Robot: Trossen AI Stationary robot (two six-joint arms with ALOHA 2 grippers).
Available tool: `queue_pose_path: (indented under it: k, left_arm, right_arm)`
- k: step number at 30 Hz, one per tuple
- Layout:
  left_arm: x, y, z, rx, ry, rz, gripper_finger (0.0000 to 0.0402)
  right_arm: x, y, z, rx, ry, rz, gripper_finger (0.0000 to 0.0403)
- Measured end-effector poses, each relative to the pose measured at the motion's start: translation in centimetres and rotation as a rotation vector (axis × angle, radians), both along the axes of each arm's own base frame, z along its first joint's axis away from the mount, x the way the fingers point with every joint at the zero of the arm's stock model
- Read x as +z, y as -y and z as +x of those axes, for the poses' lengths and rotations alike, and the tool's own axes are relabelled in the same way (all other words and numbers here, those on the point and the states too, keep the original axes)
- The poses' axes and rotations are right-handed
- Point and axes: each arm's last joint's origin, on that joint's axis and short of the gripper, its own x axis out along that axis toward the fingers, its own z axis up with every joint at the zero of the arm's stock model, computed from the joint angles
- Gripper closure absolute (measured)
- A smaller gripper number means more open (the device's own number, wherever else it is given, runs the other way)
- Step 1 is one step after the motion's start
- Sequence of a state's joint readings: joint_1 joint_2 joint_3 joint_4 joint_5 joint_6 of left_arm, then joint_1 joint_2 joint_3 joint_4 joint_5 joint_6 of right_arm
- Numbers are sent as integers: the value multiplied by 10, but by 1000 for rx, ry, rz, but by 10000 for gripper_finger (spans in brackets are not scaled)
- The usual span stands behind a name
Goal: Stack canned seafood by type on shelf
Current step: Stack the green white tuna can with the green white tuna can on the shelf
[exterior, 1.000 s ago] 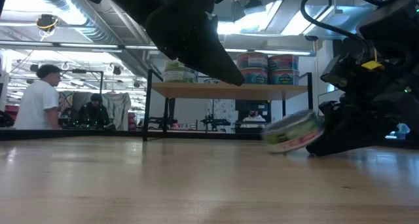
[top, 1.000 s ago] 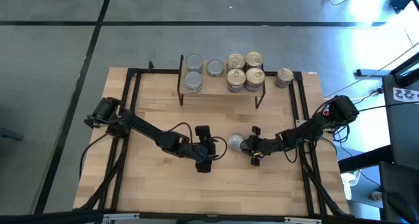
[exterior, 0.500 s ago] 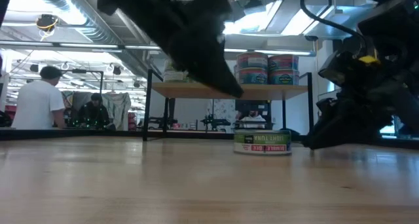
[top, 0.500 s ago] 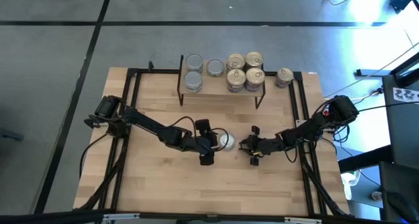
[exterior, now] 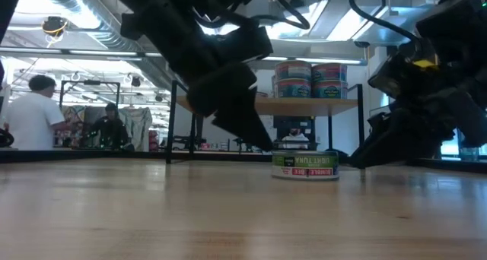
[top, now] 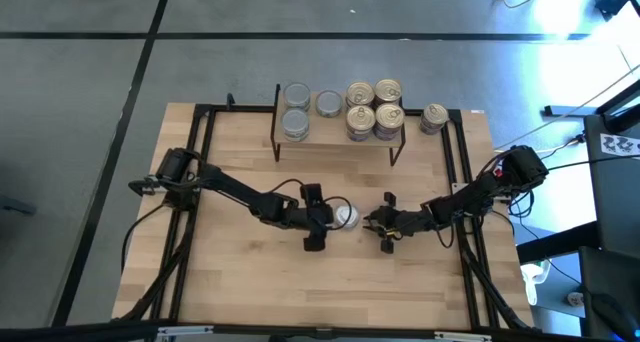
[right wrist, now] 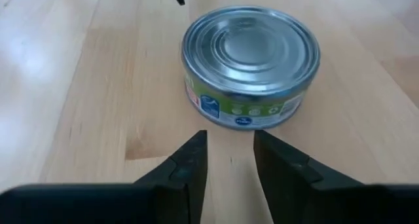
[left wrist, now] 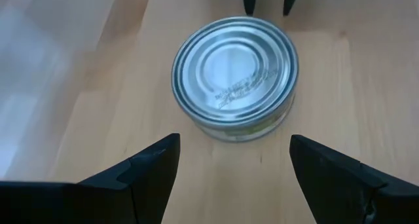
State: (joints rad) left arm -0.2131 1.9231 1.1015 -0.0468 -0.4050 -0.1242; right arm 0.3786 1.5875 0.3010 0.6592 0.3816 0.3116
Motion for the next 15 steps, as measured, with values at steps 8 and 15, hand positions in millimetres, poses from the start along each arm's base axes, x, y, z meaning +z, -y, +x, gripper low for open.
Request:
queue_pose_path:
  k: [8, 15]
  left_arm:
    - [-6, -1, -6, 0, -7, 1, 116]
    - [-25, -4, -19, 11, 92, -32, 116]
  right_arm:
    - [22, 3, 19, 4, 147, 42, 252]
    - [12, 19, 26, -37, 56, 20, 263]
